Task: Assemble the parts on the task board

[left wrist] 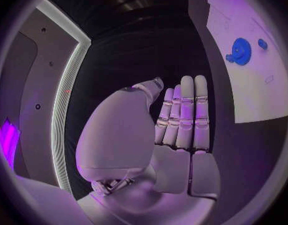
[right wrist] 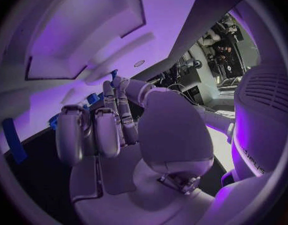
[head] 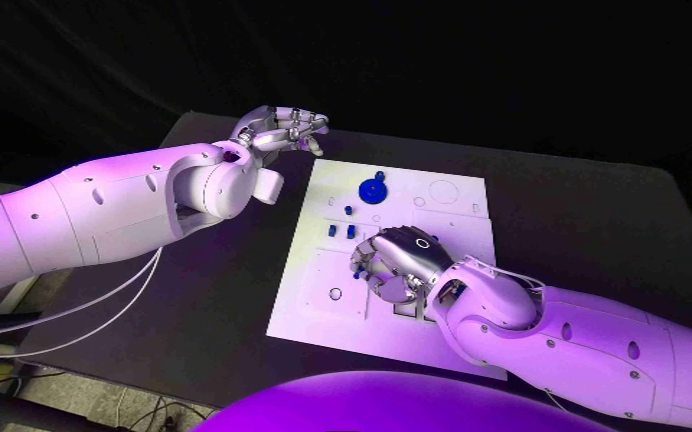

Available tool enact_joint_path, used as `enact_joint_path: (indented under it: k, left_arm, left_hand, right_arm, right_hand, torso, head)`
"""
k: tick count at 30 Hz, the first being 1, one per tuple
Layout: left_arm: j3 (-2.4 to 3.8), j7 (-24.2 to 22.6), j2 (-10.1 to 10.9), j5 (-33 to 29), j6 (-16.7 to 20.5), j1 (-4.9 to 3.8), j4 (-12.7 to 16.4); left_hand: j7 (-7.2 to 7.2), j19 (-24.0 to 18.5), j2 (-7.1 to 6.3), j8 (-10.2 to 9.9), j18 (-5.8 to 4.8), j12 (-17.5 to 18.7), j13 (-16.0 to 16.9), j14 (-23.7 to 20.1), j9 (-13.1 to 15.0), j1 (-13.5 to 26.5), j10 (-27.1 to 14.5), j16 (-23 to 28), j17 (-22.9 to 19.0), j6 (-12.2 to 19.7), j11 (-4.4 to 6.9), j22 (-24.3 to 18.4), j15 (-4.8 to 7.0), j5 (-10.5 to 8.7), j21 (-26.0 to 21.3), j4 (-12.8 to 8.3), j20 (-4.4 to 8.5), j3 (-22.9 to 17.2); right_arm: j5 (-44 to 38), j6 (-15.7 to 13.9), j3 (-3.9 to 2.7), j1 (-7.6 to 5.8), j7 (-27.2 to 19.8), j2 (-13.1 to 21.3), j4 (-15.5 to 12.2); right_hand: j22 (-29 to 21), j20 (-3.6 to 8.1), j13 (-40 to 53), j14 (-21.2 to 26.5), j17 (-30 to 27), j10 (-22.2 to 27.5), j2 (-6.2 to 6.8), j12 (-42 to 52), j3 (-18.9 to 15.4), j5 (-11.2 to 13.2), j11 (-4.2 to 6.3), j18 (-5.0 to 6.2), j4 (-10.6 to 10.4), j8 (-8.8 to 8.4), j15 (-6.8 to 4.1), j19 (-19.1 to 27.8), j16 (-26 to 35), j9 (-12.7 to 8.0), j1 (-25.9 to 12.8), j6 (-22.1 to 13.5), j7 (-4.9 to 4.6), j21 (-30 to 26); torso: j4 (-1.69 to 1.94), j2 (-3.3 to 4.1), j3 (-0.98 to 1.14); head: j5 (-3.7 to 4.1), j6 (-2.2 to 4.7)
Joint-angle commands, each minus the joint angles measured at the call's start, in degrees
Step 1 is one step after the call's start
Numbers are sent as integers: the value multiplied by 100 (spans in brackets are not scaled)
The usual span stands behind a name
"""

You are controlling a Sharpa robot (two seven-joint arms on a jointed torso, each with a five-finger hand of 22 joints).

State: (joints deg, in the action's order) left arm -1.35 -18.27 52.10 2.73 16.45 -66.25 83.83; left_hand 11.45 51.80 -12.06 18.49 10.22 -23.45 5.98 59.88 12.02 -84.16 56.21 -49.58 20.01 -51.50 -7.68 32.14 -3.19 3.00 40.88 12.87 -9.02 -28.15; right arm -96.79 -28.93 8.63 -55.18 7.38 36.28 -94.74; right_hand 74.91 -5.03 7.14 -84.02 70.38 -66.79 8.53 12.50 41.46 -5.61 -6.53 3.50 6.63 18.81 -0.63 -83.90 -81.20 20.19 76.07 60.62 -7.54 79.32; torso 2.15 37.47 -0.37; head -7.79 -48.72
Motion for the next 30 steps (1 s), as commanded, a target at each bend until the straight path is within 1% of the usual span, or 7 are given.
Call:
enact_joint_path:
  k: [1,8,13,16,23,26,30]
  left_arm:
    - [6,-6,-3,-1,-104,-7,18]
    - [6,8,0,0,-109,-7,19]
    - [6,16,-1,0,-115,-7,19]
    - [6,23,-1,0,-118,-7,18]
    - [6,44,0,1,-130,-7,8]
    - [6,53,1,1,-137,-7,5]
    - [6,62,2,1,-146,-7,2]
  left_hand:
    - [0,52,28,-30,20,17,-8,-24,-9,-37,-39,29,2,34,-1,-19,-43,9,-45,-5,-16,33]
    - [0,52,28,-30,20,17,-8,-24,-9,-37,-39,29,2,34,-1,-19,-43,9,-45,-5,-16,33]
    - [0,52,28,-30,20,17,-8,-24,-9,-37,-39,29,2,34,-1,-19,-43,9,-45,-5,-16,33]
    - [0,52,28,-30,20,17,-8,-24,-9,-37,-39,29,2,34,-1,-19,-43,9,-45,-5,-16,33]
    - [2,54,33,-31,20,14,-8,-24,-10,-33,-41,33,4,35,-2,-24,-45,9,-53,-2,-18,39]
    - [2,54,33,-31,20,14,-8,-24,-10,-33,-41,33,4,35,-2,-24,-45,9,-53,-2,-18,39]
    - [3,54,33,-32,20,14,-9,-25,-10,-29,-44,34,5,37,-3,-25,-46,8,-56,1,-19,42]
  right_arm:
    - [-160,374,2,6,35,-17,-4]
    - [-326,725,7,6,134,-42,-8]
    - [-444,805,11,6,189,-64,-22]
    - [-470,784,13,6,190,-71,-29]
    - [-490,578,16,6,204,-59,-51]
    - [-492,475,17,5,229,-32,-58]
    - [-484,324,17,5,248,35,-93]
  right_hand:
    - [916,3,95,-235,-10,-301,-22,-2,12,12,292,-76,9,-19,-24,-41,3,10,-42,-6,-23,-32]
    - [902,-5,102,-229,-40,-284,-8,-35,-62,66,287,-68,9,-21,-18,-21,14,22,-105,-15,-27,-68]
    - [890,-12,103,-224,-60,-253,13,-72,-134,58,280,-61,10,-34,-12,-5,22,27,-151,-43,-30,-97]
    - [867,-27,90,-219,-78,-166,43,-146,-215,-7,251,-51,-3,-83,12,23,27,16,-218,-131,-54,-151]
    - [734,-134,-16,-175,-220,248,227,-425,-365,-128,88,5,-44,-282,143,158,89,-50,-401,-450,-189,-426]
    - [560,-188,-84,-110,-420,501,281,-519,-388,-128,20,80,-38,-373,201,327,193,-83,-418,-594,-236,-767]
    - [401,-233,-137,-41,-617,722,340,-535,-435,-127,-24,145,-28,-496,239,471,308,-126,-428,-777,-266,-1072]
  torso:
    - [0,-2,0]
    - [-3,-6,0]
    - [-2,-4,2]
    - [-3,-3,2]
    - [-4,-5,2]
    - [-5,-7,2]
    - [-5,-6,3]
  head:
    - [-1,-11]
    - [0,-20]
    - [3,-23]
    - [4,-24]
    - [6,-8]
    - [12,1]
    - [17,11]
